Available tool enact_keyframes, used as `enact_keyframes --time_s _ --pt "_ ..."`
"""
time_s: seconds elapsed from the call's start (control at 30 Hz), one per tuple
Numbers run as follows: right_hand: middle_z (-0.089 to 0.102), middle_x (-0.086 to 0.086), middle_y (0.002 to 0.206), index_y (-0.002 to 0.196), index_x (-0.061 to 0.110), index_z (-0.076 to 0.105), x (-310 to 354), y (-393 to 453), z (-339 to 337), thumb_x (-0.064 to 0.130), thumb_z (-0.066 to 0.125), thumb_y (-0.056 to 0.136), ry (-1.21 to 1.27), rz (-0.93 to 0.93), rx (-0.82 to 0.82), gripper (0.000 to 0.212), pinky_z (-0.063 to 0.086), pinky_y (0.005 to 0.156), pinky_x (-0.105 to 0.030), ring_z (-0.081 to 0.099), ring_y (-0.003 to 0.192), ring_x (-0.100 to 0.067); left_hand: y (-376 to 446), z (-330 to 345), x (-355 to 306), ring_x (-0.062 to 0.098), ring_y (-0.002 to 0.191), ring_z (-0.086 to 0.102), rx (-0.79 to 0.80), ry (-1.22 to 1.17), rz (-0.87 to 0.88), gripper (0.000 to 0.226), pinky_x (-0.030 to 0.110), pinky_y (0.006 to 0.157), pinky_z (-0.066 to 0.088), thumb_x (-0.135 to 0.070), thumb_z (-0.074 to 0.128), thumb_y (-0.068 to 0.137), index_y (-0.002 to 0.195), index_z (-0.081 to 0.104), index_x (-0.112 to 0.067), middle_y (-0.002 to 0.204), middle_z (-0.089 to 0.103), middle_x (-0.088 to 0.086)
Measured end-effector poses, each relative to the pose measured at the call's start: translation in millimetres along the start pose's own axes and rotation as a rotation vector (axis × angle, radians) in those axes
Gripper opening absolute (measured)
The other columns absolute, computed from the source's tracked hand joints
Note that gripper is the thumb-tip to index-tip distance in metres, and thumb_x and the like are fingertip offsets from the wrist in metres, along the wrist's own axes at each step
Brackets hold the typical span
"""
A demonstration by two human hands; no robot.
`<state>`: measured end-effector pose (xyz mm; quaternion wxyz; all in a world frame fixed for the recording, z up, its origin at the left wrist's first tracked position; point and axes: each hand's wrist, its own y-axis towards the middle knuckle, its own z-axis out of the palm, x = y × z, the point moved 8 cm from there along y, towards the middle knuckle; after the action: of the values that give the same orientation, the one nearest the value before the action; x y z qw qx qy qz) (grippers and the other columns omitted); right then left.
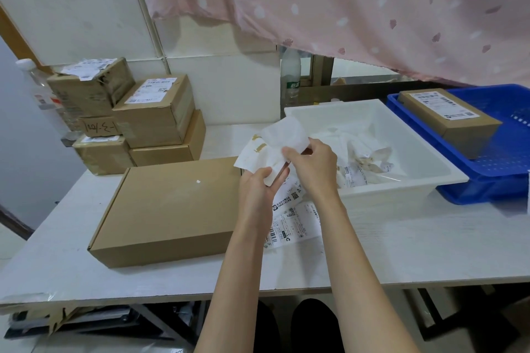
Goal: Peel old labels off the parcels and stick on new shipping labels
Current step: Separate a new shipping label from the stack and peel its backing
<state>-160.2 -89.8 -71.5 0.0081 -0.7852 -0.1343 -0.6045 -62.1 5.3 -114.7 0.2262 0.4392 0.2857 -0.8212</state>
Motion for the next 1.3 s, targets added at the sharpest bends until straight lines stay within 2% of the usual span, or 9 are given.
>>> enact_keyframes --time_s 0.17,0.27,0.53,0.6,0.7,0.83,0.97,1.13,1.3 --pt "0.067 -0.009 0.077 0.078 0.002 0.065 -3 1 -3 0.017 0.067 0.081 0.045 0.026 -0.090 0.015 0.050 0.069 -0.038 0.059 0.070 -0.024 -4 8 -2 0.039 0.085 0.065 0.032 0.123 0.025 0.031 0.041 0.095 0.052 0.006 0.047 0.095 0.125 0.047 0.013 0.119 0.055 0.036" --pt "0.064 -0.014 0.079 0.081 -0.003 0.064 -8 3 -8 0.014 0.068 0.082 0.171 0.073 -0.105 0.018 0.048 0.069 -0.035 0.055 0.069 -0.021 -7 16 1 0.023 0.096 0.073 0.086 0.100 -0.001 0.033 0.049 0.112 0.037 0.001 0.044 0.092 0.125 0.048 0.000 0.135 0.056 0.017" --pt "0.058 -0.011 0.071 0.083 -0.007 0.062 -13 8 -12 0.014 0.066 0.082 0.181 0.086 -0.143 0.021 0.042 0.062 -0.030 0.049 0.065 -0.018 -17 15 5 0.026 0.096 0.073 0.095 0.069 -0.040 0.036 0.047 0.116 0.027 0.001 0.044 0.088 0.125 0.045 -0.002 0.142 0.046 0.020" --pt "0.057 -0.013 0.071 0.084 -0.009 0.061 -9 7 -10 0.015 0.066 0.083 0.152 0.050 -0.142 0.025 0.040 0.060 -0.029 0.047 0.063 -0.016 -18 11 1 0.025 0.089 0.074 0.082 0.036 -0.020 0.025 0.036 0.106 0.043 0.006 0.041 0.091 0.113 0.050 0.002 0.139 0.050 0.013" --pt "0.056 -0.005 0.068 0.081 -0.004 0.059 -1 2 -6 0.028 0.065 0.084 0.175 0.028 -0.091 0.033 0.042 0.062 -0.031 0.048 0.061 -0.014 -19 7 -4 0.018 0.084 0.075 0.076 -0.005 -0.011 0.029 0.021 0.067 0.057 0.006 0.039 0.091 0.116 0.054 0.007 0.134 0.058 0.008" --pt "0.071 0.006 0.080 0.082 0.016 0.068 5 -3 2 0.042 0.075 0.077 0.204 0.108 0.056 0.027 0.055 0.072 -0.032 0.068 0.077 -0.013 -9 2 -4 0.027 0.113 0.066 0.087 -0.081 0.003 0.040 0.019 0.070 0.057 0.005 0.040 0.086 0.122 0.059 0.007 0.126 0.066 0.016" --pt "0.069 0.005 0.080 0.075 0.023 0.062 7 -4 -2 0.025 0.079 0.077 0.170 0.066 0.010 0.016 0.057 0.079 -0.036 0.070 0.085 -0.020 -6 10 -4 0.018 0.099 0.068 0.176 -0.026 0.058 0.029 0.016 0.073 0.054 0.009 0.047 0.091 0.119 0.052 0.015 0.114 0.068 0.019" --pt "0.071 0.002 0.082 0.083 0.016 0.067 4 -4 -2 0.028 0.082 0.072 0.143 0.051 -0.026 0.022 0.057 0.080 -0.044 0.069 0.083 -0.021 -10 21 -11 0.028 0.125 0.057 0.312 -0.113 0.062 0.059 0.037 0.104 0.048 -0.010 0.059 0.078 0.134 0.050 0.007 0.131 0.061 0.020" --pt "0.068 0.006 0.080 0.077 0.024 0.062 5 -8 0 0.034 0.082 0.072 0.133 0.059 -0.002 0.023 0.056 0.082 -0.045 0.069 0.083 -0.022 -2 14 -3 0.020 0.117 0.064 0.210 -0.055 -0.045 0.065 0.034 0.105 0.046 -0.042 0.065 0.086 0.138 0.051 -0.006 0.131 0.063 0.012"
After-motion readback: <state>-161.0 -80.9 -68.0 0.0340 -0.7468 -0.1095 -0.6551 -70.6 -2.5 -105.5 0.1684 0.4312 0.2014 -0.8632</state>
